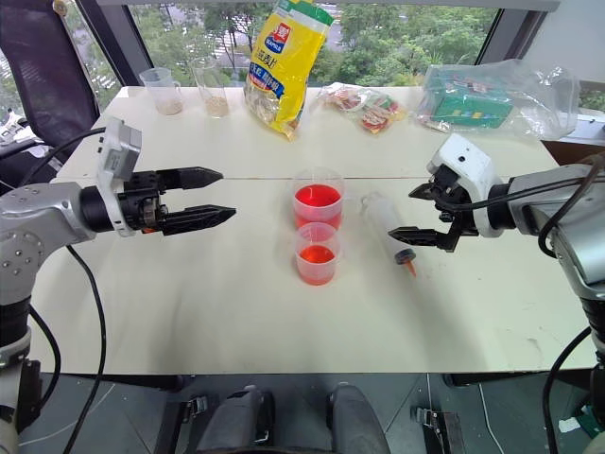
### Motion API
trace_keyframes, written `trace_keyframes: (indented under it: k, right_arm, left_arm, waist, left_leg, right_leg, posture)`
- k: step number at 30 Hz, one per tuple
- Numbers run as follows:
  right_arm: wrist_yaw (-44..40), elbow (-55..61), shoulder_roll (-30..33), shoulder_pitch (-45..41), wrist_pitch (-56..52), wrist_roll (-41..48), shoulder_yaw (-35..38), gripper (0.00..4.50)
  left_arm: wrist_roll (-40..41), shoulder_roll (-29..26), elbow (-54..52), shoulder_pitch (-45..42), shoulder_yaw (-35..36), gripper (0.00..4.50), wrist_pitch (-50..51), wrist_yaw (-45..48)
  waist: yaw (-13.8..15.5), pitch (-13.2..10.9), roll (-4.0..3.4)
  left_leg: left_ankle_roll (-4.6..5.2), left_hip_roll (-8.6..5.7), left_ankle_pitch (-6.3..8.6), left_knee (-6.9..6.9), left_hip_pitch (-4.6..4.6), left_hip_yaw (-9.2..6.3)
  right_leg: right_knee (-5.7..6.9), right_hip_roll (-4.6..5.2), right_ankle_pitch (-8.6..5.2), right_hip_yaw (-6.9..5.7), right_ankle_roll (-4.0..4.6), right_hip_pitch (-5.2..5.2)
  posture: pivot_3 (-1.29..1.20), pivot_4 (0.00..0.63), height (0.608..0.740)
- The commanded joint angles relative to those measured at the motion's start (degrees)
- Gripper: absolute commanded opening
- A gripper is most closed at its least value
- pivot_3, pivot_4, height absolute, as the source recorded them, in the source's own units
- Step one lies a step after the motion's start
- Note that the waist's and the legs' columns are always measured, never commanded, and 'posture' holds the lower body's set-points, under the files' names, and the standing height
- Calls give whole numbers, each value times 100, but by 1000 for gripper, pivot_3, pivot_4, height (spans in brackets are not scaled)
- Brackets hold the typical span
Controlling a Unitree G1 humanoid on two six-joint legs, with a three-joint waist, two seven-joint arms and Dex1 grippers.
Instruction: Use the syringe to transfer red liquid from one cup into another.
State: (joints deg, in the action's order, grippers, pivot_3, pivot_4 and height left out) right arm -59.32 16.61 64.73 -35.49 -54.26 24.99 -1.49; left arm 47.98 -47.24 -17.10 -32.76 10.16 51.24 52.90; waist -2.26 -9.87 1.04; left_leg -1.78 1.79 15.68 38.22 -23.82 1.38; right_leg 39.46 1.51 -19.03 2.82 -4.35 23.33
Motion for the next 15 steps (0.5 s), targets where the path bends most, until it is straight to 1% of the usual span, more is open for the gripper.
trace_keyframes:
  k: [1, 15]
  right_arm:
    - [27, 101, 46, -144, 16, 10, 121, 4435]
    - [189, -12, -83, -360, -244, -32, -99, 4435]
  left_arm:
    - [11, -87, -108, -115, 73, 4500, -79, 16]
    - [62, -63, -98, -198, 68, 4500, -50, -5]
  waist:
    - [0, 0, 0]
    - [3, 0, 0]
  left_leg:
    - [0, 0, 0, 0, 0, 0]
    - [0, 0, 0, 2, 2, 0]
  right_leg:
    - [0, 0, 0, 0, 0, 0]
    - [3, 0, 0, 0, 0, -1]
  posture:
    - [0, 150, 740]
    - [0, 150, 740]
